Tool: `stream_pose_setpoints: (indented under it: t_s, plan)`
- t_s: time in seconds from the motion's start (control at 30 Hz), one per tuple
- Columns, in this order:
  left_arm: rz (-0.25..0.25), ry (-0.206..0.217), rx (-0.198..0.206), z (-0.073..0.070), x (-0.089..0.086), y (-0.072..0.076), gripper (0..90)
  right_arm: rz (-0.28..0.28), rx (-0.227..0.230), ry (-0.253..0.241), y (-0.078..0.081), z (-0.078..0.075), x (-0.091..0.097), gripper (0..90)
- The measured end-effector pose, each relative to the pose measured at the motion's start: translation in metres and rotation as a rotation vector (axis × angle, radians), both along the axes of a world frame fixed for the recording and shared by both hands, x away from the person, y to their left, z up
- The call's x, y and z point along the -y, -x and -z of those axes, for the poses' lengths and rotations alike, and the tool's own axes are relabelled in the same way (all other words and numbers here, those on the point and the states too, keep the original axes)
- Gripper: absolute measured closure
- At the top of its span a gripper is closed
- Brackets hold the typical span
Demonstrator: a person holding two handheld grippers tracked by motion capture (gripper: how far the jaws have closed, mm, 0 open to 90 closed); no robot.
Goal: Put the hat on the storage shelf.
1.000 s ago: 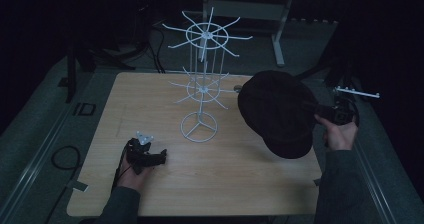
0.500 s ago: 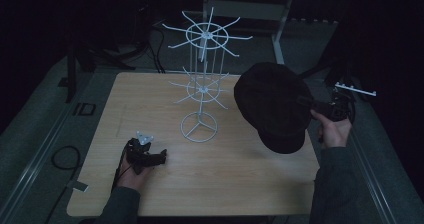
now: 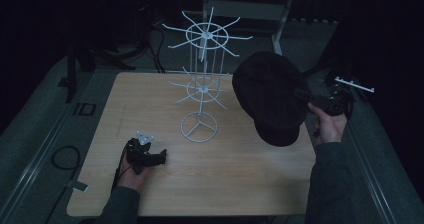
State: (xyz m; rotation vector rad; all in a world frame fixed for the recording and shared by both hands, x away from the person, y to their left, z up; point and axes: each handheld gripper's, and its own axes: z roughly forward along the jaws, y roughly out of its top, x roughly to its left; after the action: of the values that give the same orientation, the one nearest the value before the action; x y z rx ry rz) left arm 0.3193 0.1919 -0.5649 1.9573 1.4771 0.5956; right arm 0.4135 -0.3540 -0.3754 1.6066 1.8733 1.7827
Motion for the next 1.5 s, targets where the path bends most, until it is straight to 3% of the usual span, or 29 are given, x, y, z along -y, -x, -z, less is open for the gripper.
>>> stream_pose_setpoints:
  t_s: [1.5]
  plan:
    - [0.0, 0.001, 0.003, 0.0002, 0.0006, -0.0002, 9.6, 0.042, 0.009, -0.164, -0.0106, -0.0091, 0.0039, 75.6]
